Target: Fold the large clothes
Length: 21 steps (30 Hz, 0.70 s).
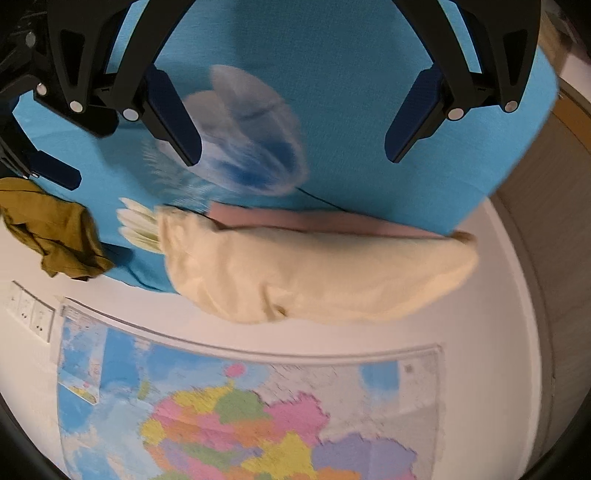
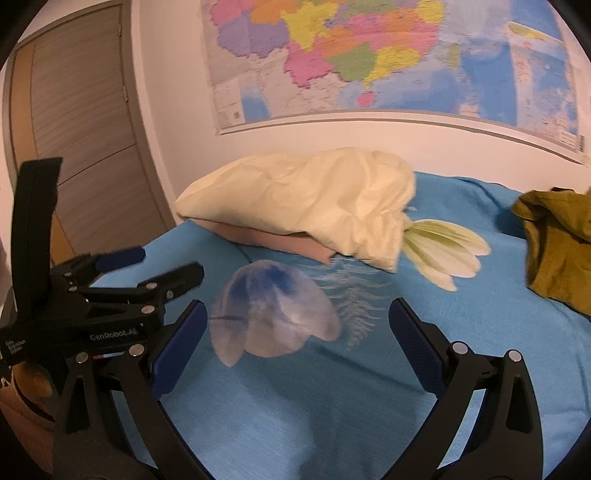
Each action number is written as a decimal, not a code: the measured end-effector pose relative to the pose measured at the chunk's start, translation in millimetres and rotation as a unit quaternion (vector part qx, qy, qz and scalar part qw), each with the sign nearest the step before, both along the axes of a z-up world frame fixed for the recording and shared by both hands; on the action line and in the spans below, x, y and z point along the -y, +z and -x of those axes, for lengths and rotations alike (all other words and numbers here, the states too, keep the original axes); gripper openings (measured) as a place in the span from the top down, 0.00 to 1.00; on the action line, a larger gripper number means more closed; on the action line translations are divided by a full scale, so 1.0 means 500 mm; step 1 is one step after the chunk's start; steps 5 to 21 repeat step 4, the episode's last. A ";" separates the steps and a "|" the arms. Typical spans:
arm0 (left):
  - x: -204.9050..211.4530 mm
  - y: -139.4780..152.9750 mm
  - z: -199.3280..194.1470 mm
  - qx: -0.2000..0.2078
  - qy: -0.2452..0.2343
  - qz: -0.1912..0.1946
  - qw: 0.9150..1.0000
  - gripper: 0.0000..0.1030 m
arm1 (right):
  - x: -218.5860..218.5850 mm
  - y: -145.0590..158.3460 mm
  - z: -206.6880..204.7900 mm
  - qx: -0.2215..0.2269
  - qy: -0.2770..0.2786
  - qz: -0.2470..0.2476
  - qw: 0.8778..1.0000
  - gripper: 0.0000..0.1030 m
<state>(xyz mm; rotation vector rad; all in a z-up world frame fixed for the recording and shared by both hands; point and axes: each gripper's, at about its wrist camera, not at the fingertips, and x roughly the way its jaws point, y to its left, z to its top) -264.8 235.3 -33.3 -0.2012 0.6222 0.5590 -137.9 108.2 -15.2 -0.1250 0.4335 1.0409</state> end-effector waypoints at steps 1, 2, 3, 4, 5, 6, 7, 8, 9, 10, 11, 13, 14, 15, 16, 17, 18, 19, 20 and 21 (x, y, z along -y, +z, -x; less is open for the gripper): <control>0.010 -0.003 -0.011 -0.002 -0.009 0.004 1.000 0.07 | 0.018 0.001 -0.007 0.000 -0.014 -0.004 1.000 0.06; 0.021 -0.006 -0.023 -0.004 -0.025 0.008 1.000 0.07 | 0.033 0.002 -0.012 -0.001 -0.025 -0.007 1.000 0.06; 0.033 -0.008 -0.035 -0.004 -0.042 0.015 0.999 0.07 | 0.050 0.003 -0.019 -0.003 -0.037 -0.010 0.999 0.06; 0.046 -0.010 -0.047 -0.004 -0.056 0.023 0.998 0.07 | 0.067 0.003 -0.024 -0.002 -0.050 -0.012 0.999 0.06; 0.046 -0.010 -0.047 -0.004 -0.056 0.023 0.998 0.07 | 0.067 0.003 -0.024 -0.002 -0.050 -0.012 0.999 0.06; 0.046 -0.010 -0.047 -0.004 -0.056 0.023 0.998 0.07 | 0.067 0.003 -0.024 -0.002 -0.050 -0.012 0.999 0.06; 0.046 -0.010 -0.047 -0.004 -0.056 0.023 0.998 0.07 | 0.067 0.003 -0.024 -0.002 -0.050 -0.012 0.999 0.06; 0.046 -0.010 -0.047 -0.004 -0.056 0.023 0.998 0.07 | 0.067 0.003 -0.024 -0.002 -0.050 -0.012 0.999 0.06; 0.046 -0.010 -0.047 -0.004 -0.056 0.023 0.998 0.07 | 0.067 0.003 -0.024 -0.002 -0.050 -0.012 0.999 0.06; 0.046 -0.010 -0.047 -0.004 -0.056 0.023 0.998 0.07 | 0.067 0.003 -0.024 -0.002 -0.050 -0.012 0.999 0.06; 0.046 -0.010 -0.047 -0.004 -0.056 0.023 0.998 0.07 | 0.067 0.003 -0.024 -0.002 -0.050 -0.012 0.999 0.06; 0.046 -0.010 -0.047 -0.004 -0.056 0.023 0.998 0.07 | 0.067 0.003 -0.024 -0.002 -0.050 -0.012 0.999 0.06; 0.046 -0.010 -0.047 -0.004 -0.056 0.023 0.998 0.07 | 0.067 0.003 -0.024 -0.002 -0.050 -0.012 0.999 0.06; 0.046 -0.010 -0.047 -0.004 -0.056 0.023 0.998 0.07 | 0.067 0.003 -0.024 -0.002 -0.050 -0.012 0.999 0.06; 0.046 -0.010 -0.047 -0.004 -0.056 0.023 0.998 0.07 | 0.067 0.003 -0.024 -0.002 -0.050 -0.012 0.999 0.06; 0.046 -0.010 -0.047 -0.004 -0.056 0.023 0.998 0.07 | 0.067 0.003 -0.024 -0.002 -0.050 -0.012 0.999 0.06; 0.046 -0.010 -0.047 -0.004 -0.056 0.023 0.998 0.07 | 0.067 0.003 -0.024 -0.002 -0.050 -0.012 0.999 0.06; 0.046 -0.010 -0.047 -0.004 -0.056 0.023 0.998 0.07 | 0.067 0.003 -0.024 -0.002 -0.050 -0.012 0.999 0.06; 0.046 -0.010 -0.047 -0.004 -0.056 0.023 0.998 0.07 | 0.067 0.003 -0.024 -0.002 -0.050 -0.012 0.999 0.06; 0.046 -0.010 -0.047 -0.004 -0.056 0.023 0.998 0.07 | 0.067 0.003 -0.024 -0.002 -0.050 -0.012 0.999 0.06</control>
